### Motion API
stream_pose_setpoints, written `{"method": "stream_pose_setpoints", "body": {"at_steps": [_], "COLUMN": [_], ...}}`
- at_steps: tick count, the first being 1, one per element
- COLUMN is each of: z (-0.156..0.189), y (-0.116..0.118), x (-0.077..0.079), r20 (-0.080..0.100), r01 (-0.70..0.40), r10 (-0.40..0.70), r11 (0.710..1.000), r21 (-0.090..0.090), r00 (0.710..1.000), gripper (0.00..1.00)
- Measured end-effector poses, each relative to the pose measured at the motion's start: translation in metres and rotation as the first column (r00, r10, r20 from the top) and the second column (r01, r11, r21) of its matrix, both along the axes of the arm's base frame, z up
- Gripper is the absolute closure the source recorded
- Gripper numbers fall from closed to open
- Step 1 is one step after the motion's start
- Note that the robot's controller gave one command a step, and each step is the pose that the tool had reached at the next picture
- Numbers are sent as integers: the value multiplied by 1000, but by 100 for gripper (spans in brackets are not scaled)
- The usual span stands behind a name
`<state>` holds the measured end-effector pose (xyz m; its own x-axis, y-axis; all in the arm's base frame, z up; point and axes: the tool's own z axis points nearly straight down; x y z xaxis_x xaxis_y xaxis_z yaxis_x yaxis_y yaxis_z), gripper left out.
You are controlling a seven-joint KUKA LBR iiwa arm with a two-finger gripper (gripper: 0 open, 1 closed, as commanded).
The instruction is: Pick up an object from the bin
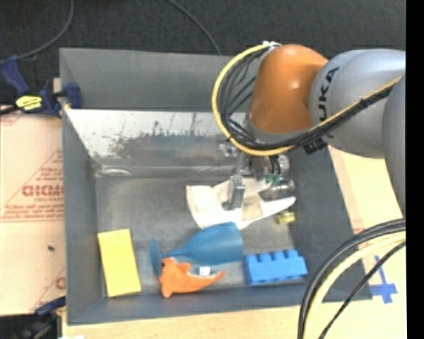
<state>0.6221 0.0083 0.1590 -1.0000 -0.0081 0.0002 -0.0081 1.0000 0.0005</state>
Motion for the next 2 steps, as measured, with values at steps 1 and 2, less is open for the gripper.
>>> {"method": "stream_pose_setpoints", "body": {"at_steps": [1,2], "z": [25,23], "y": [8,6], "x": [18,19], "r20": [3,12], "r01": [-215,-231], "r10": [215,231], "r11": [977,973], "r21": [-1,-2], "r00": [977,973], "gripper": [0,0]}}
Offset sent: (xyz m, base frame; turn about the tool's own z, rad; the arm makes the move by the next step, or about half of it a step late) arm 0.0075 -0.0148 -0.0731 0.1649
